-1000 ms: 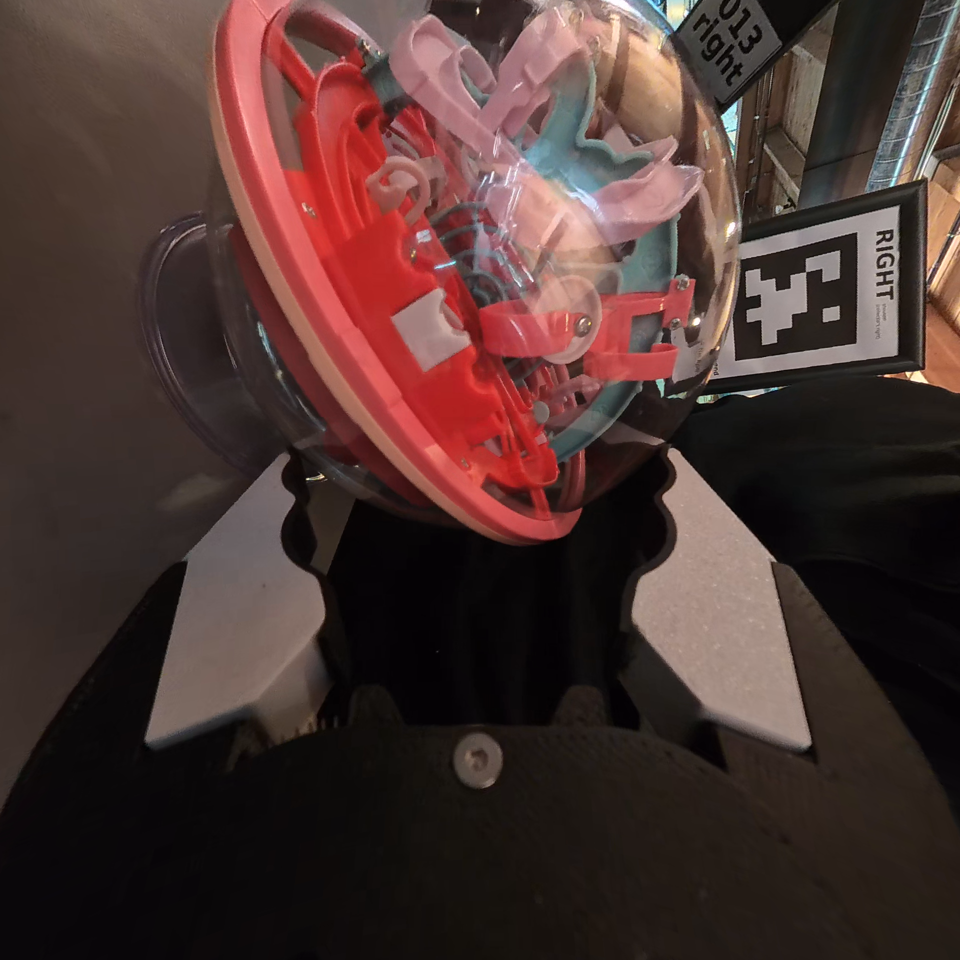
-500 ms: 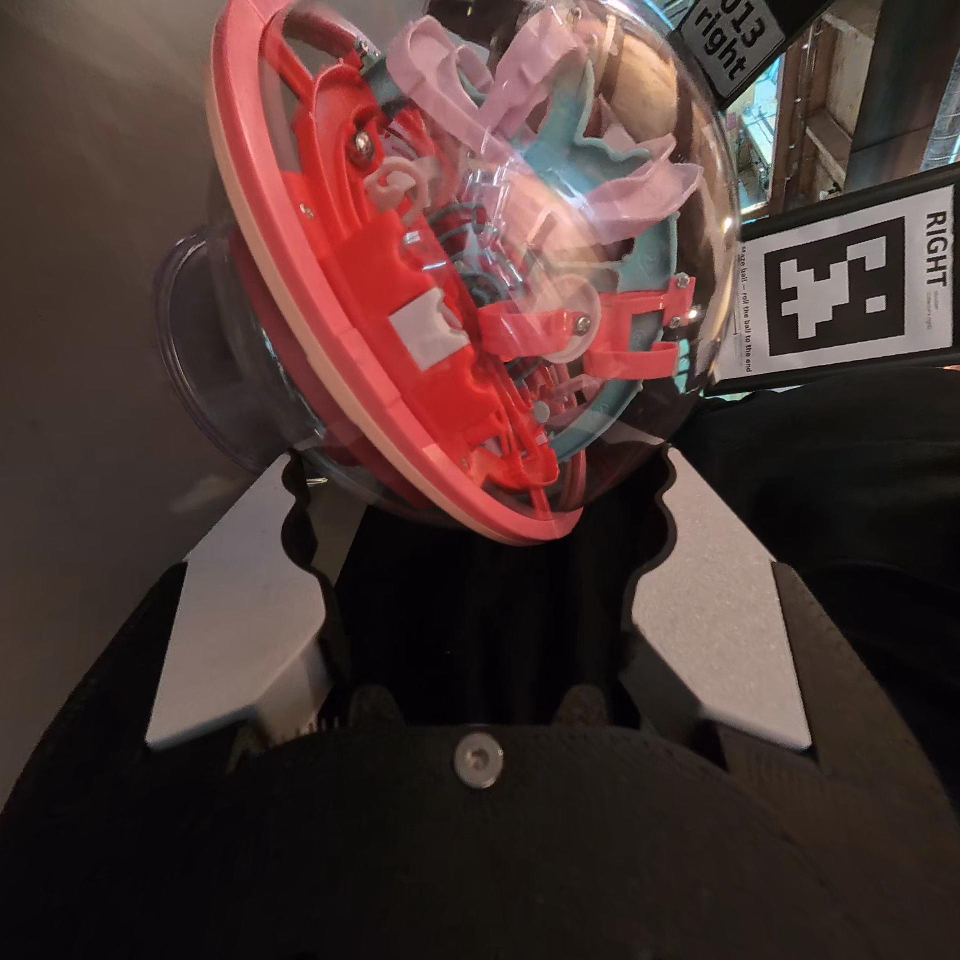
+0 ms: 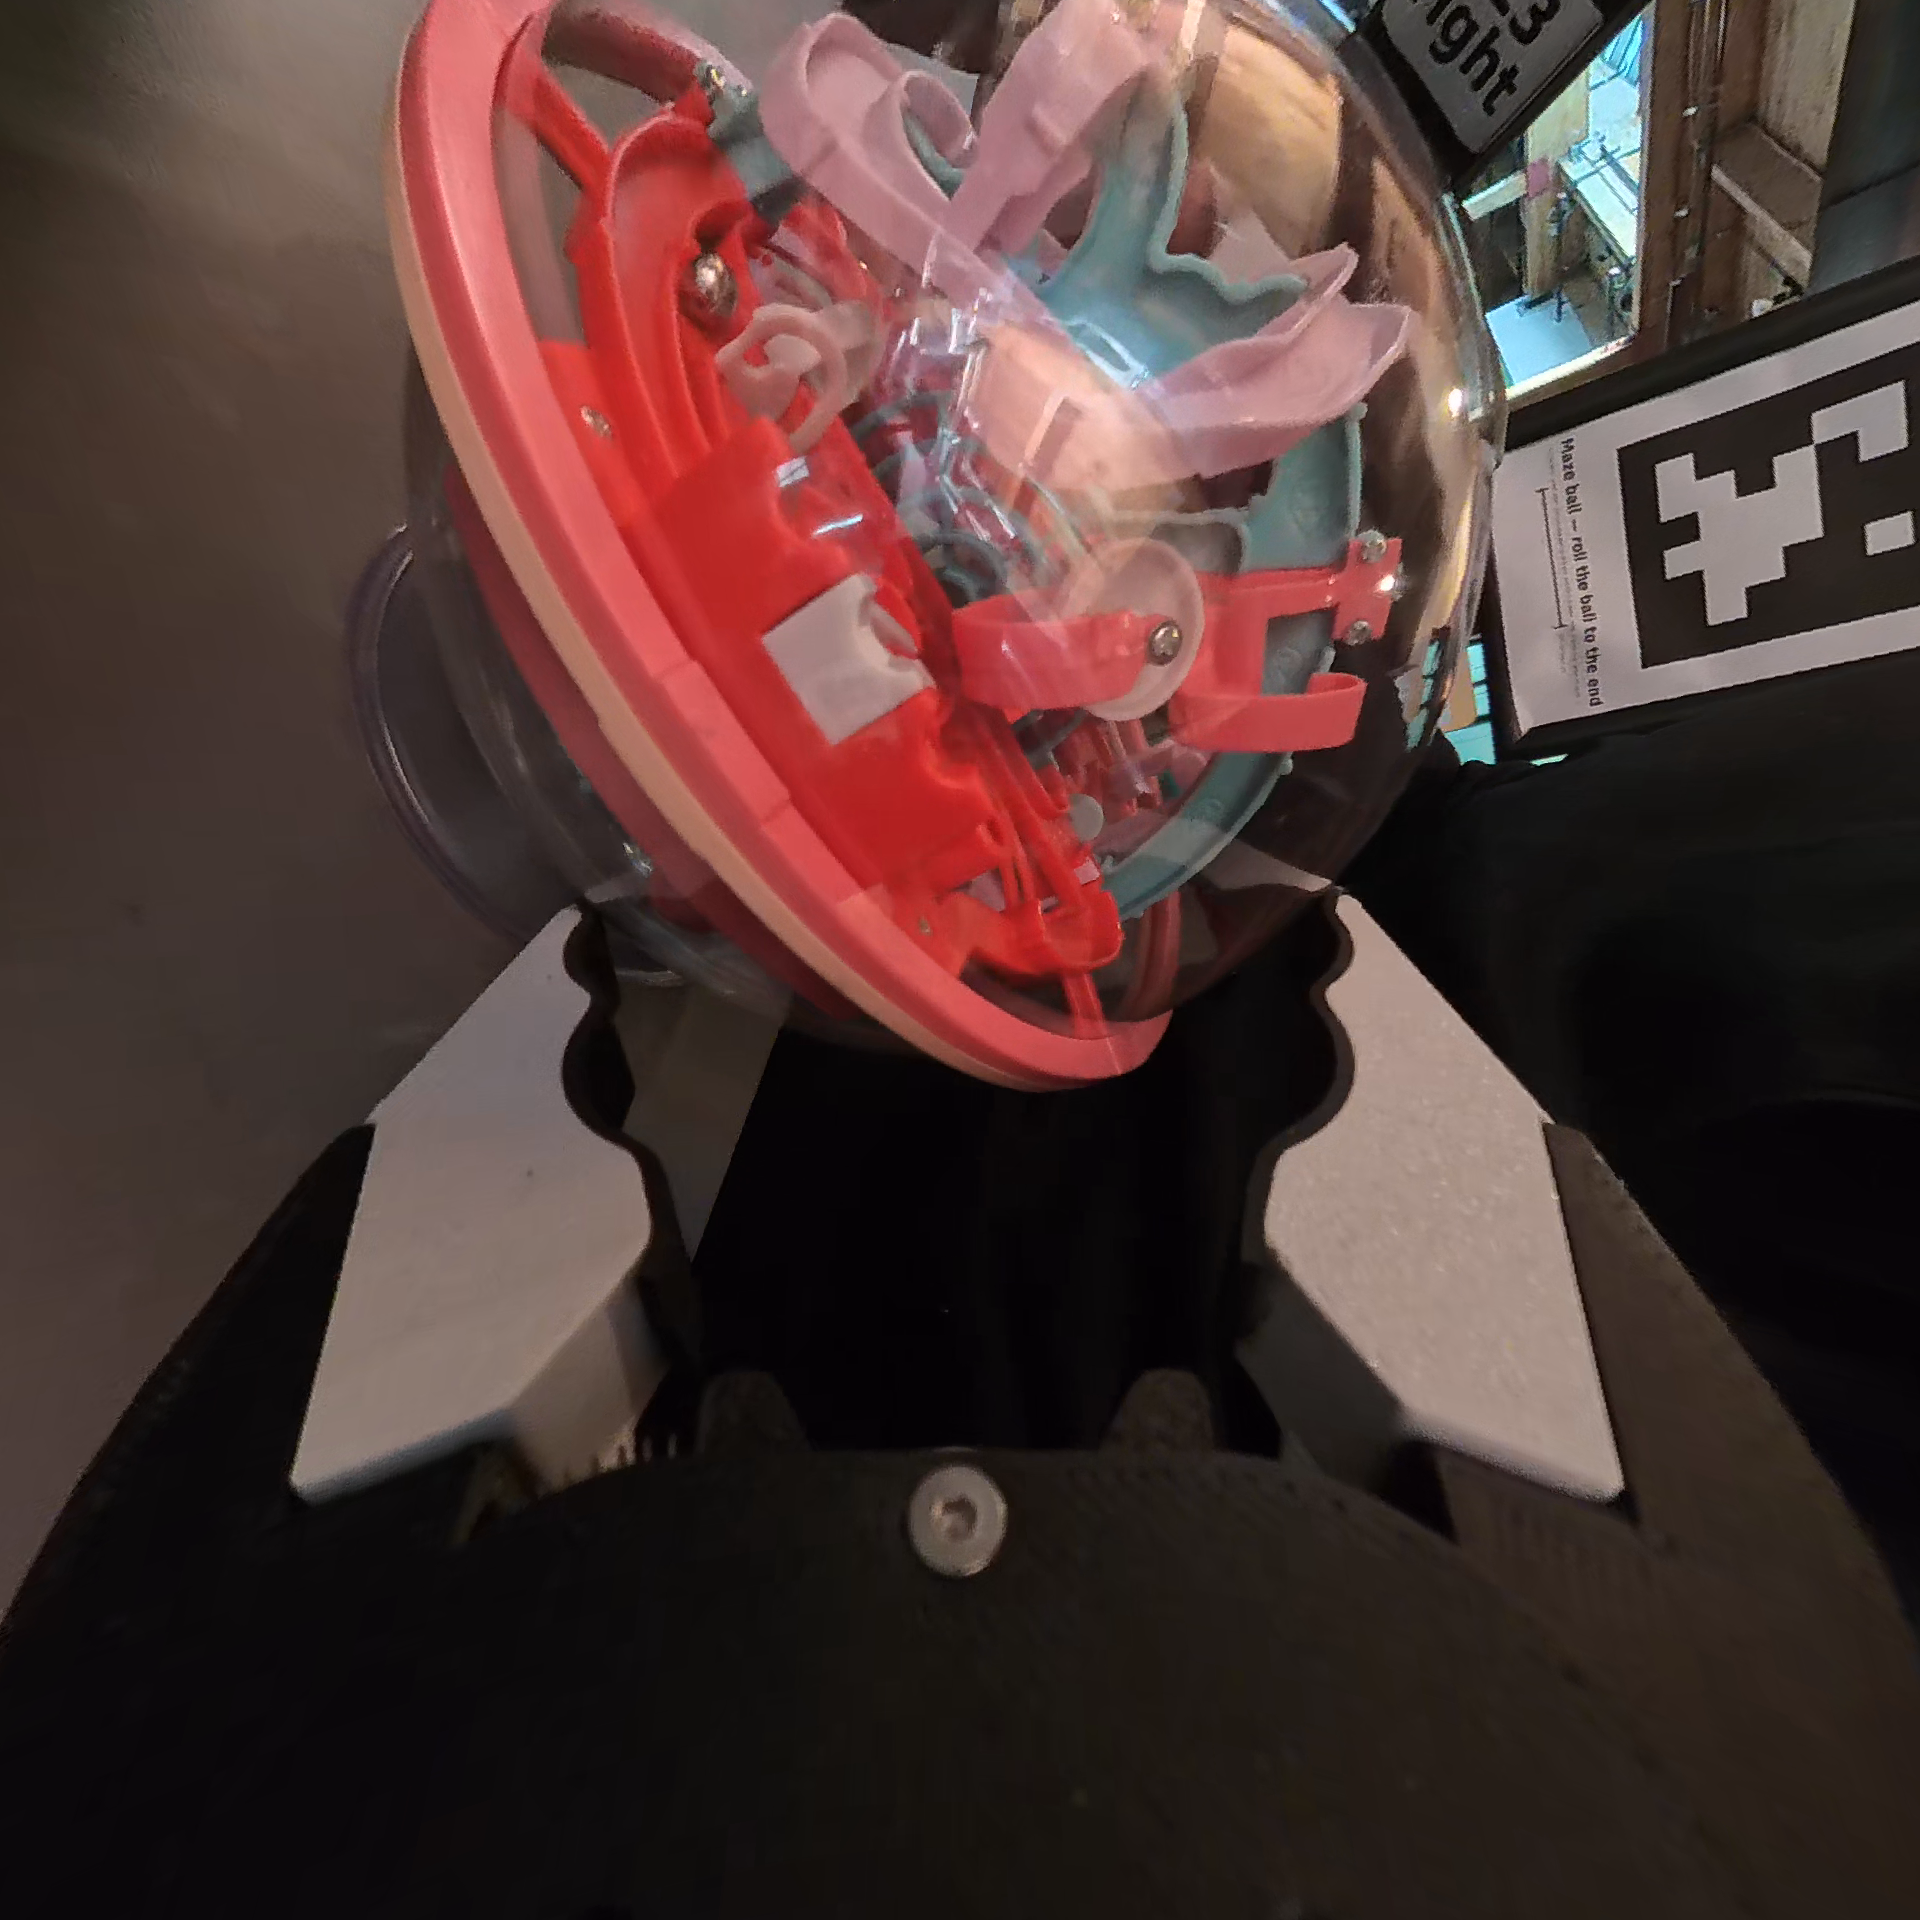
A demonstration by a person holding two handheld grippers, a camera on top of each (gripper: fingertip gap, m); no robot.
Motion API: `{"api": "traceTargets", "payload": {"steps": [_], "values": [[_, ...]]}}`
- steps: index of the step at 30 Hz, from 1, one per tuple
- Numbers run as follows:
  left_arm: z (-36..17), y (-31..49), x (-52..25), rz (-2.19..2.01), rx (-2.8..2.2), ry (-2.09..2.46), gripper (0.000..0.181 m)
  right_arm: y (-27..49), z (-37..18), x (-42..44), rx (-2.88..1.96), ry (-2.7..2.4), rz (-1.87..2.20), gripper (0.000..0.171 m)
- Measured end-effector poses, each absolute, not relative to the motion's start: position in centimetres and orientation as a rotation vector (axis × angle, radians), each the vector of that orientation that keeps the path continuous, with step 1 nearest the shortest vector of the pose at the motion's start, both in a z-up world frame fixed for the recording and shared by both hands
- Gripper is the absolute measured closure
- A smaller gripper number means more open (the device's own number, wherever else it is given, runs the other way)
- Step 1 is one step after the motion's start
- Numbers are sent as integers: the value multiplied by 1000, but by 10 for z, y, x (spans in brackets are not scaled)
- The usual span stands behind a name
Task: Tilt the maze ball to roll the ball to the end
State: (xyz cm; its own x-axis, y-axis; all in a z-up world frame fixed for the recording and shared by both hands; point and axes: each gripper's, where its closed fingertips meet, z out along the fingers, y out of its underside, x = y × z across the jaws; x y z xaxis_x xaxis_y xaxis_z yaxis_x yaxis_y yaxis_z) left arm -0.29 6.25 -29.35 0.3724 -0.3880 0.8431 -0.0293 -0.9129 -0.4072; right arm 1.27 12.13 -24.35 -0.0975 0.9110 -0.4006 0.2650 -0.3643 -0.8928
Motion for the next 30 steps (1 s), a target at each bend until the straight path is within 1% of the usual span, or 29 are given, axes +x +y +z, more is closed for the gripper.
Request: {"api": "traceTargets", "payload": {"steps": [11, 17, 30], "values": [[-295, 65, -4, -1457, -2307, 422, 54, 120, -244, 14, -1551, -1317, 1455, 43], [-297, 66, -5, -1419, -2303, 446, 55, 117, -246, 13, -1511, -1355, 1402, 39], [-299, 68, -5, -1404, -2265, 472, 55, 118, -245, 13, -1484, -1377, 1359, 39]]}}
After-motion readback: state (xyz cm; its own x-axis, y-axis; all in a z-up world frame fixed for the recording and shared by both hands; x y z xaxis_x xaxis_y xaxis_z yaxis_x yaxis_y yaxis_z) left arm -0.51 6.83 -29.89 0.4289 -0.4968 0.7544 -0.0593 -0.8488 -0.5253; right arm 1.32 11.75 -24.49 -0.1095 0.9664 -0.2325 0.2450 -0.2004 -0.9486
